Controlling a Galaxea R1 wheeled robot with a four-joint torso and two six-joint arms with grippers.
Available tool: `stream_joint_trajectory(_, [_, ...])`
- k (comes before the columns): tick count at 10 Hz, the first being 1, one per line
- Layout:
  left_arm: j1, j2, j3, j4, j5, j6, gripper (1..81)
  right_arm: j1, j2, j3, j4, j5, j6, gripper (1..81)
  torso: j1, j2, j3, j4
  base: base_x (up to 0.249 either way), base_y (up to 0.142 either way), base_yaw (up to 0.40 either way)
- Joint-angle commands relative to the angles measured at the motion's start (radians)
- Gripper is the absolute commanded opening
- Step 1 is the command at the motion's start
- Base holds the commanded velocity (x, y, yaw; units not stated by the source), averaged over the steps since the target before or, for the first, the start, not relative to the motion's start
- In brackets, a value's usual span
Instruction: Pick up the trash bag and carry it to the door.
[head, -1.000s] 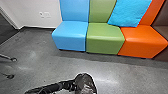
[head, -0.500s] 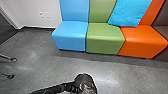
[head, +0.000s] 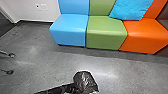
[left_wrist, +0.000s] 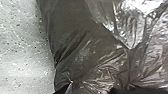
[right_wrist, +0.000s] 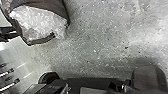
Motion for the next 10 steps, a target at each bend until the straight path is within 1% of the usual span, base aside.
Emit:
stream_joint_trajectory(1, [-0.097, -0.002, 0.007, -0.011, 0.058, 0.001, 81.1, 0.059, -0.041, 0.019, 0.021, -0.078, 0.000, 81.1, 0.000, 0.000, 0.002, 0.000, 0.000, 0.000, 0.000])
stream_joint_trajectory(2, [-0.097, -0.002, 0.009, -0.011, 0.058, 0.001, 81.1, 0.059, -0.041, 0.019, 0.021, -0.078, 0.000, 81.1, 0.065, -0.100, -0.004, 0.000, 0.000, 0.000, 0.000])
stream_joint_trajectory(4, [-0.096, -0.002, 0.007, -0.008, 0.058, 0.001, 81.1, 0.063, -0.044, 0.025, 0.024, -0.078, 0.000, 81.1, 0.071, -0.112, -0.003, 0.000, 0.000, 0.000, 0.000])
stream_joint_trajectory(5, [-0.097, -0.005, 0.007, -0.010, 0.056, 0.001, 81.1, 0.071, -0.047, 0.030, 0.033, -0.078, -0.003, 81.1, 0.086, -0.136, -0.003, 0.000, 0.000, 0.000, 0.000])
stream_joint_trajectory(6, [-0.099, -0.010, 0.007, -0.011, 0.056, 0.001, 81.1, 0.083, -0.050, 0.040, 0.034, -0.078, 0.000, 81.1, 0.042, -0.069, -0.003, 0.000, 0.000, 0.000, 0.000])
stream_joint_trajectory(7, [-0.102, -0.014, 0.007, -0.013, 0.055, 0.001, 81.1, 0.088, -0.050, 0.048, 0.034, -0.078, -0.003, 81.1, 0.054, -0.093, -0.003, 0.000, 0.000, 0.000, 0.000])
stream_joint_trajectory(10, [-0.100, -0.008, 0.000, -0.010, 0.050, 0.001, 81.1, 0.088, -0.046, 0.042, 0.034, -0.078, 0.000, 81.1, 0.062, -0.105, -0.003, 0.000, 0.000, 0.000, 0.000])
